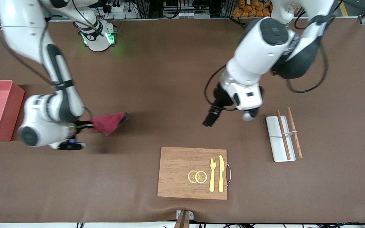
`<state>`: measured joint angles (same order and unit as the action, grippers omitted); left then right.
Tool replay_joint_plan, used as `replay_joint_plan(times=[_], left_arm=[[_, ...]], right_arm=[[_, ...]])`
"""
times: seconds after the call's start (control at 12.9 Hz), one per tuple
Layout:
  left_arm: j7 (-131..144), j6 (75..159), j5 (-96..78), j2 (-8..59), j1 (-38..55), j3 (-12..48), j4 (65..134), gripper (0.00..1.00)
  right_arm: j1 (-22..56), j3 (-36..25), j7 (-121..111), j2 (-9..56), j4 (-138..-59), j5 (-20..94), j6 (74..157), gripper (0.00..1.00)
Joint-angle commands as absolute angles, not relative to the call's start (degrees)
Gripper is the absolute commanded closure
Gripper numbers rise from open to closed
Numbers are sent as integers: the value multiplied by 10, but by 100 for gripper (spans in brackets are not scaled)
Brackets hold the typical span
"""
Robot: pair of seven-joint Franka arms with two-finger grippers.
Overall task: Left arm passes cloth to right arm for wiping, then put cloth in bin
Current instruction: 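Move the cloth toward the pink bin while the left gripper withdraws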
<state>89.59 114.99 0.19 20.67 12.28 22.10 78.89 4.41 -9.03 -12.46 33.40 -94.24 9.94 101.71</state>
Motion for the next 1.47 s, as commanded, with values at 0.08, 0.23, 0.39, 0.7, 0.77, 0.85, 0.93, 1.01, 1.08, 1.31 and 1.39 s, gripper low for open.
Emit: replay_joint_plan(times=[0.08, 0.23, 0.39, 0.7, 0.77, 0.85, 0.93, 1.01, 1.08, 1.31, 1.39], left_arm=[[730, 1069, 12, 164, 67, 221, 802, 0], [654, 1041, 12, 152, 27, 221, 803, 0], [574, 1014, 12, 139, -7, 221, 805, 0], [498, 970, 7, 112, -70, 223, 805, 0], [464, 949, 8, 108, -86, 222, 805, 0], [417, 933, 10, 105, -104, 223, 804, 0], [364, 920, 9, 96, -114, 218, 806, 0], [321, 913, 12, 83, -103, 192, 809, 0], [289, 902, 12, 77, -62, 145, 814, 0], [188, 875, 7, 41, -42, 91, 839, 0], [168, 875, 7, 27, -40, 77, 854, 0]], right_arm=[[-66, -76, -282, 317, -942, 15, 1002, 100], [-101, -76, -352, 315, -915, -30, 1001, 100], [-120, -77, -384, 294, -910, -66, 1001, 100], [-152, -76, -402, 267, -911, -128, 1005, 100], [-153, -76, -402, 273, -913, -127, 1007, 100], [-149, -75, -398, 286, -915, -123, 1008, 100], [-142, -72, -394, 298, -915, -116, 1009, 100], [-121, -69, -392, 305, -916, -95, 1008, 100], [-94, -69, -391, 308, -918, -66, 1003, 100], [-8, -69, -361, 306, -924, 59, 980, 100], [21, -69, -325, 303, -921, 88, 977, 100]])
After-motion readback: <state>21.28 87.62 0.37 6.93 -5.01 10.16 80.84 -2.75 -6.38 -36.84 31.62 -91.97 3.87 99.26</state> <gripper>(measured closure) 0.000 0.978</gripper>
